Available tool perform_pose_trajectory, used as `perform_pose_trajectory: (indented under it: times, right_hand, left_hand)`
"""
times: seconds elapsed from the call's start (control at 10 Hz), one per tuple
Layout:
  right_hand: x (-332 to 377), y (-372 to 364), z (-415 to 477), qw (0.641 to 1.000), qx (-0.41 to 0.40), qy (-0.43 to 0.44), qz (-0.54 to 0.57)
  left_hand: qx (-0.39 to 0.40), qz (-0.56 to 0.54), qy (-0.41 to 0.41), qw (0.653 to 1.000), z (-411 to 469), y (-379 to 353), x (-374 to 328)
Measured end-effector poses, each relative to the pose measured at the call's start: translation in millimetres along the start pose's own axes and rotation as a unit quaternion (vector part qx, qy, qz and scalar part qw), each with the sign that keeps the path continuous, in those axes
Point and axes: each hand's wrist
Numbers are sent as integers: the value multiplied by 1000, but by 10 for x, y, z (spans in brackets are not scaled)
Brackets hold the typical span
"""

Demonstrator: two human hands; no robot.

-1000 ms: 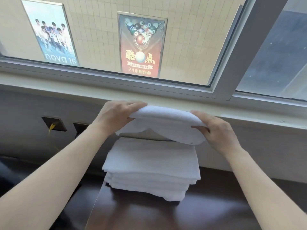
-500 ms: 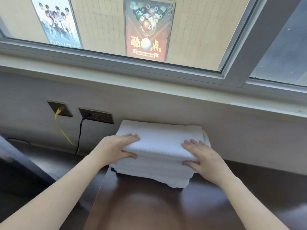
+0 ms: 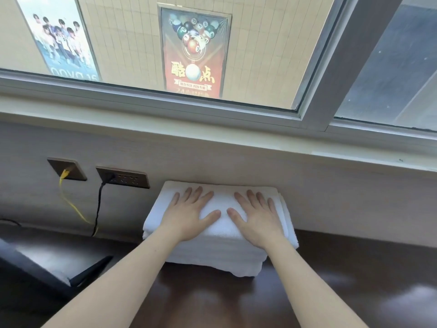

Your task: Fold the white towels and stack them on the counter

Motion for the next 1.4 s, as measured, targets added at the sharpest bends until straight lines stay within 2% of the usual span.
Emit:
perform_pose_trajectory:
  times: [0.2,0.3,0.4,0.5,0.7,0.9,1.2,1.4]
  right_hand:
    - [-269,124,-85,992,-7,-107,-62]
    - [-4,145,23,992,-74,-53,-84]
    - [180,24,106,999,-29,-3,-25]
    - [45,-71,50,999,-22,-38,-18]
    - [-267,-119,-69,995,-60,-76,15]
    - [-348,-173,-59,989,-87,-70,98]
    - [-388,-89,-158,987,-99,-46,116]
    - [-323,87,-451,986,-124,-69,93]
  left_hand:
    - [-27,-11,46,999,-2,39,242]
    - [-46,-46,15,998,38,52,-74]
    - [-31,-37,-14,999,72,-36,-349]
    - [-23,-8,12,1000,92,-128,-196]
    - [-63,-4,53,997,107,-148,318]
    - [-44,-107,123,986,130,-145,530]
    - [-23,-293,103,950,15,-120,786]
    - [-81,-240,87,963,-214,166,696]
Point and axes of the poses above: each hand's wrist, its own z-axis towards the middle knuckle, its own y-axis out of the back of the hand, x = y × z, and after that the axes turned 12 degrees about y, right-handed
